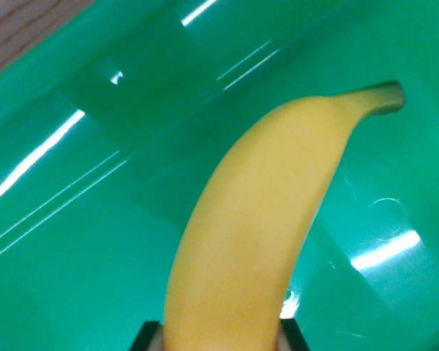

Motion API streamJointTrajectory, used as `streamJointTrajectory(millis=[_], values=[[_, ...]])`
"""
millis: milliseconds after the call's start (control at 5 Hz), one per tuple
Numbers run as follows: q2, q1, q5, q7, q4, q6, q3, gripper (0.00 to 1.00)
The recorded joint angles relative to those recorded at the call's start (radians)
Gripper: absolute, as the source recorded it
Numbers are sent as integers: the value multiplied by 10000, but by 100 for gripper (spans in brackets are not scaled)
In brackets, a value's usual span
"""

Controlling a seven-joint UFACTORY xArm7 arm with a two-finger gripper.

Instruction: Pick fruit

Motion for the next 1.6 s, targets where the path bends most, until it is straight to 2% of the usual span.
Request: streamJointTrajectory(millis=[200, 400, 600, 800, 1000, 1200, 1400, 1600], values=[[-180, -7, 14, -2, 287, 466, 5, 100], [-180, -7, 14, -2, 287, 466, 5, 100], [-353, -14, 28, -3, 564, 916, 10, 100], [-353, -14, 28, -3, 564, 916, 10, 100], [-537, -21, 42, -5, 859, 1394, 15, 100], [-537, -21, 42, -5, 859, 1394, 15, 100], [-719, -28, 56, -6, 1149, 1866, 20, 100], [-719, -28, 56, -6, 1149, 1866, 20, 100]])
